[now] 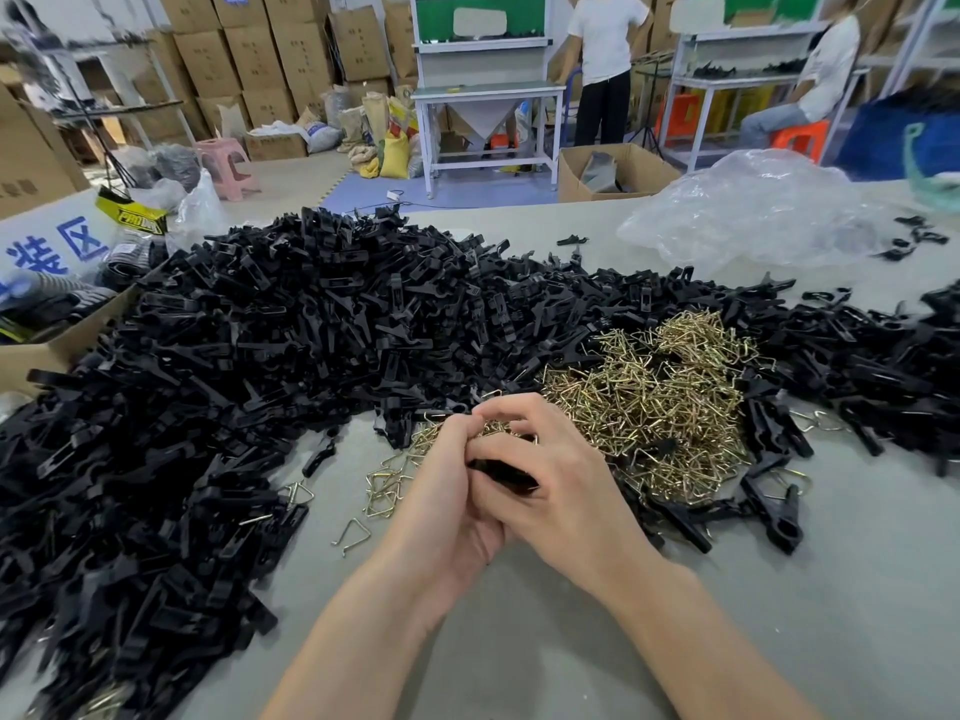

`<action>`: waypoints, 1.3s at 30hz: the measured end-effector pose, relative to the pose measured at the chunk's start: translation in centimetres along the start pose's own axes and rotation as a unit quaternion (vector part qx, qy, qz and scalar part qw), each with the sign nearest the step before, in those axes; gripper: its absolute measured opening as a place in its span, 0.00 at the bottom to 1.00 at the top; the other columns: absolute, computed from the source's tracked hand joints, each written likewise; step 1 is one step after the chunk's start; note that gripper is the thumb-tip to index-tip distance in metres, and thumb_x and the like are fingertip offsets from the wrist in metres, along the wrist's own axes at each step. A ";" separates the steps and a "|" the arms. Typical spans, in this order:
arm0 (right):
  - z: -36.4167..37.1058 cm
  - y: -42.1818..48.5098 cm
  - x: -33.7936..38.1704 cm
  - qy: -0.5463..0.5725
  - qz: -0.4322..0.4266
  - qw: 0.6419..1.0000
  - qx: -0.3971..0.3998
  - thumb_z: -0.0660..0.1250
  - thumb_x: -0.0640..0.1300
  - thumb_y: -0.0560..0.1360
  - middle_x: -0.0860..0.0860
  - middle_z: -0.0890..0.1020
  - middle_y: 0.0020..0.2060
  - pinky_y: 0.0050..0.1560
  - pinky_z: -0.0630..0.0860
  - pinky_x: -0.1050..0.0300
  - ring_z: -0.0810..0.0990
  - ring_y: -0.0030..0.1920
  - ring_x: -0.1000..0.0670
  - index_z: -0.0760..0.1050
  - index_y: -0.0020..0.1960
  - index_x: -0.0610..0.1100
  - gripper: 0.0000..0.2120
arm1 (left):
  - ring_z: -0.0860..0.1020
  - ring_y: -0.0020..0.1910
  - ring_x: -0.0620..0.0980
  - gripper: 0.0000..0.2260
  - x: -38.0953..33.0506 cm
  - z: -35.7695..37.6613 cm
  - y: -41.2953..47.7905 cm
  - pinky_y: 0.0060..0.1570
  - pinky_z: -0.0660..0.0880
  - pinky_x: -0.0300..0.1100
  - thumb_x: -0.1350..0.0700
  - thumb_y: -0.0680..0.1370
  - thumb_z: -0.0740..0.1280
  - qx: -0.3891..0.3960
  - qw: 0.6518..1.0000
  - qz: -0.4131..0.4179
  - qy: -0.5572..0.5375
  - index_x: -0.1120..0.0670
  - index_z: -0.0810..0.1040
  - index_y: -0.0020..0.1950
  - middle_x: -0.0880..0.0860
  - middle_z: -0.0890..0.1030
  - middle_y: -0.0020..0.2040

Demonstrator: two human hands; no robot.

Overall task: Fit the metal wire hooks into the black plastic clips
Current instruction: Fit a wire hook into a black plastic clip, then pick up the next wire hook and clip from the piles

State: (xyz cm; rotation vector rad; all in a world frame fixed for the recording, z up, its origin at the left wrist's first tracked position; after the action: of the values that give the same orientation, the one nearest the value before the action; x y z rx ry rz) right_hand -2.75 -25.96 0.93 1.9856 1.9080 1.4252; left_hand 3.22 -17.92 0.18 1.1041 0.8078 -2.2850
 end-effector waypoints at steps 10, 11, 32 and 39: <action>0.0 -0.2 0.1 0.004 -0.012 1.000 -0.008 0.69 0.51 0.76 0.59 0.77 0.61 0.55 0.77 0.51 0.77 0.57 0.51 0.83 0.51 0.50 0.08 | 0.85 0.37 0.48 0.24 0.0 0.3 0.0 0.31 0.79 0.38 0.54 0.82 0.58 -0.044 0.998 0.044 0.005 0.50 0.86 0.31 0.54 0.86 0.38; 0.0 -0.1 0.0 0.004 -0.012 1.000 -0.007 0.69 0.51 0.76 0.59 0.77 0.61 0.55 0.77 0.51 0.77 0.58 0.50 0.83 0.51 0.50 0.08 | 0.85 0.38 0.48 0.24 0.0 0.3 0.0 0.32 0.80 0.38 0.54 0.82 0.57 -0.044 0.998 0.047 0.011 0.50 0.86 0.32 0.54 0.86 0.40; -2.1 -1.5 -0.9 0.086 0.089 0.990 -0.062 0.71 0.41 0.79 0.60 0.79 0.51 0.53 0.75 0.65 0.80 0.51 0.57 0.81 0.61 0.52 0.13 | 0.76 0.45 0.45 0.11 -0.6 -1.7 -2.3 0.46 0.71 0.42 0.43 0.84 0.52 -0.123 0.780 0.375 0.485 0.40 0.71 0.47 0.41 0.76 0.43; -10.6 -3.2 -3.9 0.248 0.256 0.892 -0.278 0.70 0.41 0.79 0.55 0.86 0.46 0.46 0.77 0.69 0.83 0.45 0.58 0.80 0.59 0.52 0.11 | 0.75 0.57 0.38 0.11 -0.3 -1.9 -2.9 0.59 0.74 0.49 0.44 0.84 0.54 -0.166 0.787 0.347 0.483 0.41 0.72 0.63 0.38 0.78 0.55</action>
State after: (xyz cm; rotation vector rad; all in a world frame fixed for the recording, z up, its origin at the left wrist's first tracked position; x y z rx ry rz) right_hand -11.02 -33.99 2.94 2.0089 0.8635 2.4581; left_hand 2.55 -14.54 0.37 1.9787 0.8717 -0.8356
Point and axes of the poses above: each hand's wrist, its own y-axis towards the middle knuckle, its own z-axis out of the palm, x = y × z, the point moved 4 cm from there along y, towards the middle knuckle
